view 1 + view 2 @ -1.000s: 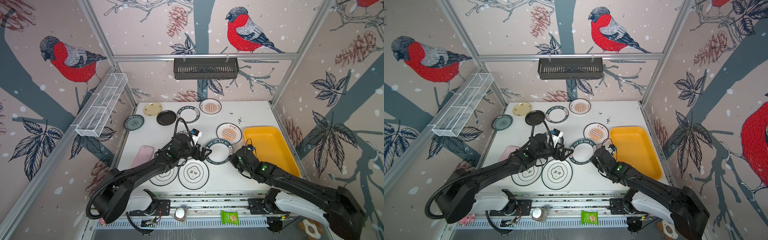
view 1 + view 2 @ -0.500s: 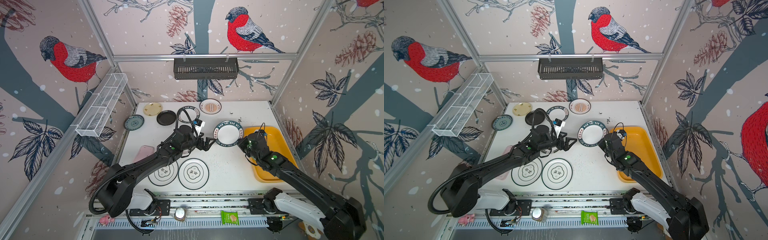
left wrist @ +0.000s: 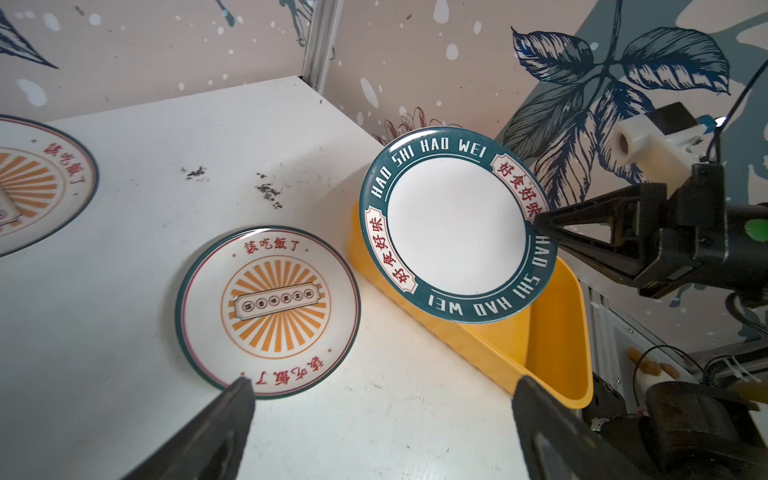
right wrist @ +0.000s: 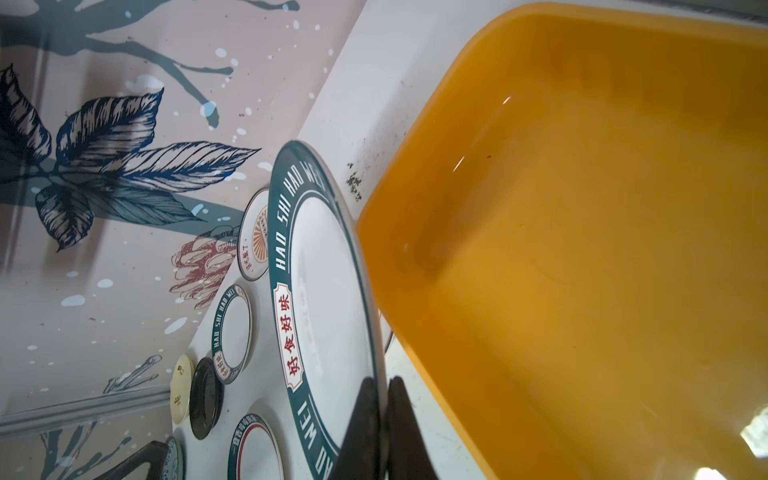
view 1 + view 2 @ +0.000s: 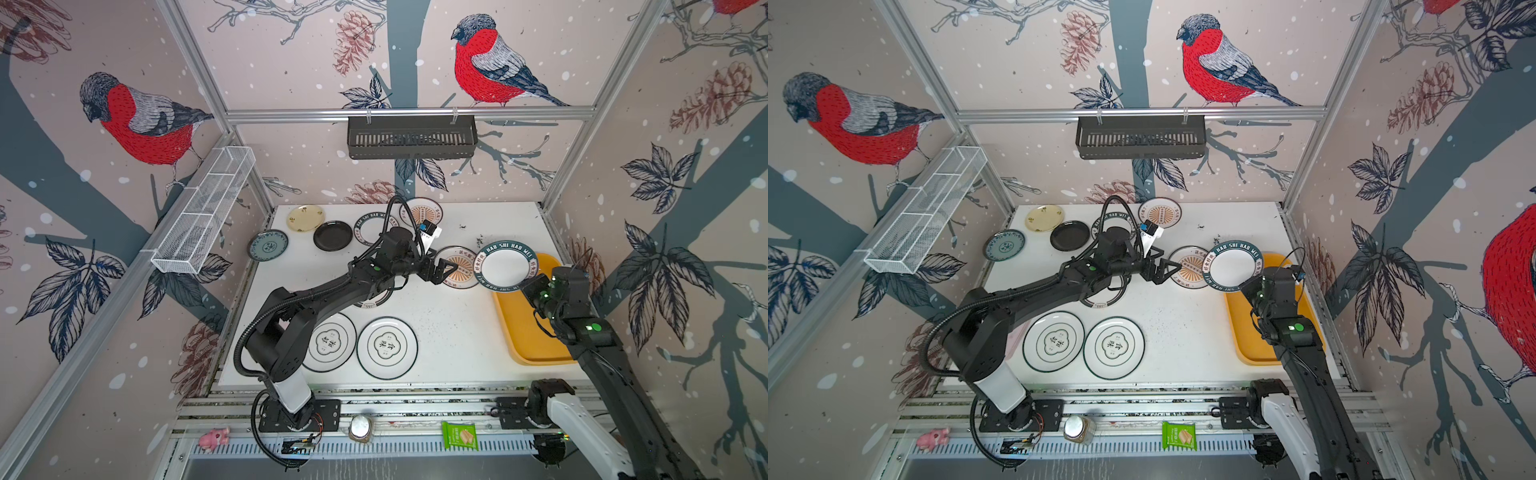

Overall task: Place the plates into the plastic bin on the countertop
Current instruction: 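Carry the plate into the yellow bin and lower it with the right gripper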

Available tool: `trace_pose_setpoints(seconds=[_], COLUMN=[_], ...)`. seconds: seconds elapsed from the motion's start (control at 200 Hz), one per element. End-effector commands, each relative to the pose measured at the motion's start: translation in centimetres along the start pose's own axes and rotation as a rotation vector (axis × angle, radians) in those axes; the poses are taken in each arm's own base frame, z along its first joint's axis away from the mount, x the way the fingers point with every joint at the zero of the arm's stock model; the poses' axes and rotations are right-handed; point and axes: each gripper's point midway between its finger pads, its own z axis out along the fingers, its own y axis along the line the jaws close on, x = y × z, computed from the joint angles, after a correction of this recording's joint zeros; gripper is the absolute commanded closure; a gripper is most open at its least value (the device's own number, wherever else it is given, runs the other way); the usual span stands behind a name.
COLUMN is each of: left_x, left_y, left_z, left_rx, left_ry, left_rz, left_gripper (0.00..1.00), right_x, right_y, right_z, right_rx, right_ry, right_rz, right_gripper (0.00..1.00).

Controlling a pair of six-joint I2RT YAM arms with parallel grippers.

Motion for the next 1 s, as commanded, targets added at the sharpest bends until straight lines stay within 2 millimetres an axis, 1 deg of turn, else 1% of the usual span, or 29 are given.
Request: trace_pose_setpoints(seconds=[0.0, 0.095, 0.225, 0.34, 0.49, 0.65, 0.76, 0.996], left_x=[-0.1, 0.1, 0.3, 0.3, 0.2, -0.1, -0.2, 0.0], left_y=[-1.4, -1.3, -1.1, -0.9, -0.5, 0.0, 0.3, 1.3], left_z=[0.9, 1.5, 1.5, 1.5, 1.3, 1.0, 0.8, 0.3], left_rx=[0.068, 0.061, 0.047, 0.031, 0.004, -0.032, -0.057, -0.124], left_ry=[0.017, 0.031, 0.028, 0.029, 0.023, 0.003, -0.006, -0.004], left_rz=[0.036, 0.035, 0.027, 0.021, 0.022, 0.008, 0.003, 0.017], left_gripper=[0.03, 0.03, 0.03, 0.03, 0.03, 0.03, 0.03, 0.03], right_x=[0.3, -0.4, -1.3, -2.0, -2.9, -3.3, -2.9, -2.7], right_y=[-0.9, -2.7, -4.7, -6.6, -8.5, -9.5, -9.8, -11.3], right_z=[-0.3, -0.4, -0.1, 0.6, 1.6, 2.8, 3.8, 5.8], right_rx=[-0.028, -0.006, -0.011, -0.012, 0.013, 0.021, 0.002, 0.027], right_ry=[0.066, 0.054, 0.052, 0.042, 0.007, -0.007, 0.012, 0.033], right_rz=[-0.017, 0.017, 0.057, 0.104, 0.124, 0.141, 0.172, 0.183], right_gripper=[0.99, 0.99, 0.99, 0.99, 0.99, 0.99, 0.99, 0.99])
